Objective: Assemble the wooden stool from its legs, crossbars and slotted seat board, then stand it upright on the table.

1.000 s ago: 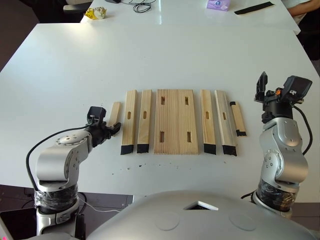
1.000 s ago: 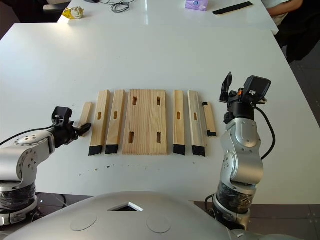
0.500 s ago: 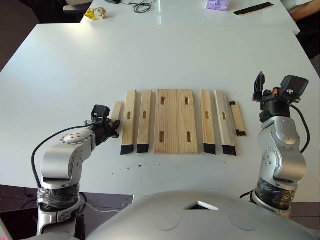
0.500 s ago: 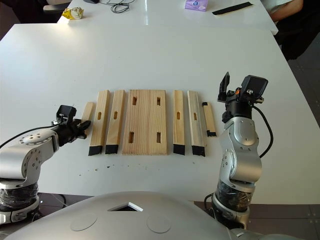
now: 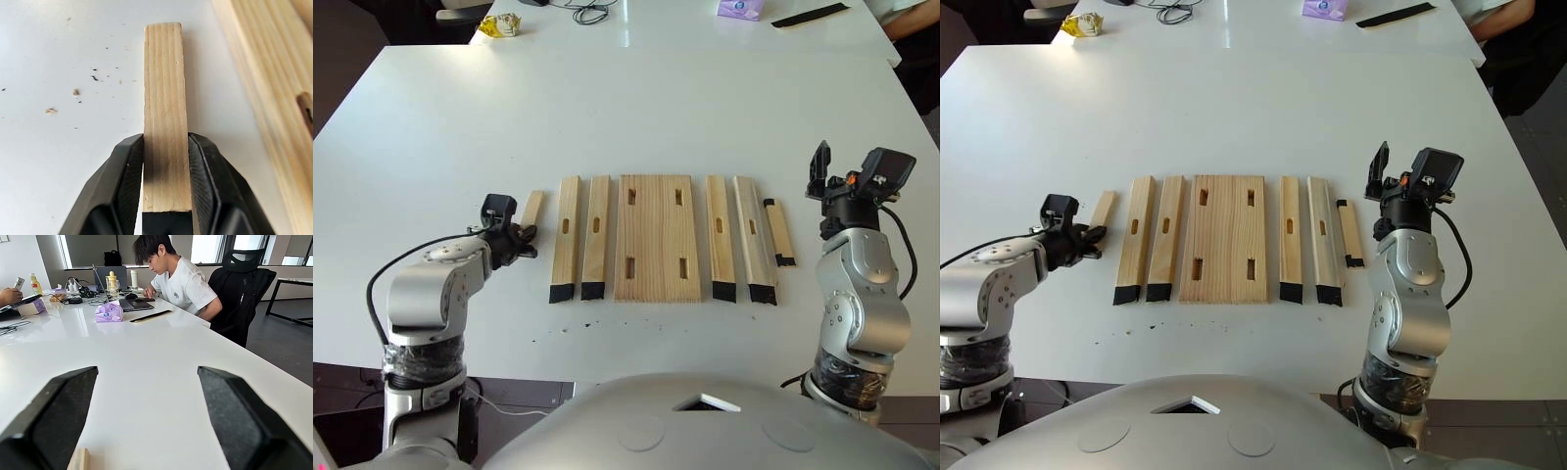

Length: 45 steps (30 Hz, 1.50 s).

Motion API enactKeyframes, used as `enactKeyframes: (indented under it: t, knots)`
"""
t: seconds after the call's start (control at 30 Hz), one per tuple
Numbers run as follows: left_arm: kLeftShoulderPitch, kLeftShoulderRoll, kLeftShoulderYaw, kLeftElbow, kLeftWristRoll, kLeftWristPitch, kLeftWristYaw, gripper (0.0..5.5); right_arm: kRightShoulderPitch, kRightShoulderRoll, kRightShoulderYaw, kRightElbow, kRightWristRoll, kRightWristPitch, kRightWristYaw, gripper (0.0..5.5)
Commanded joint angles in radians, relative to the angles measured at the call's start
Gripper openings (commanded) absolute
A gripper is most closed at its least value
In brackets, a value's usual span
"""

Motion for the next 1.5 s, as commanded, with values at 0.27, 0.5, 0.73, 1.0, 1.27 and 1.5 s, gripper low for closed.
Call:
enactKeyframes:
  t: [0.27, 0.5, 0.73, 1.0, 1.27, 1.5]
  knots:
    - [-0.517, -0.01, 0.013, 0.079, -0.078, -0.407, -0.164, 1.32, -0.239, -0.179, -0.206, 0.088, 0.42, 0.072, 0.303, 3.75]
    - [-0.476, -0.207, 0.029, -0.001, -0.603, -0.249, -0.381, 1.32, -0.362, -0.385, -0.19, 0.115, 0.957, 0.312, 0.685, 3.75]
    - [-0.464, -0.195, 0.018, 0.075, -0.815, -0.19, -0.43, 1.32, -0.448, -0.521, -0.151, 0.238, 1.148, 0.38, 0.87, 3.75]
    - [-0.402, -0.15, -0.064, 0.01, -0.827, -0.207, -0.477, 1.32, -0.48, -0.568, -0.024, 0.28, 1.131, 0.394, 0.913, 3.75]
    - [-0.373, -0.134, -0.127, -0.091, -0.875, -0.215, -0.481, 1.32, -0.5, -0.589, 0.057, 0.277, 1.094, 0.386, 0.974, 3.75]
    - [-0.352, -0.121, -0.167, -0.082, -0.843, -0.249, -0.477, 1.32, -0.501, -0.622, 0.071, 0.263, 1.119, 0.406, 1.021, 3.15]
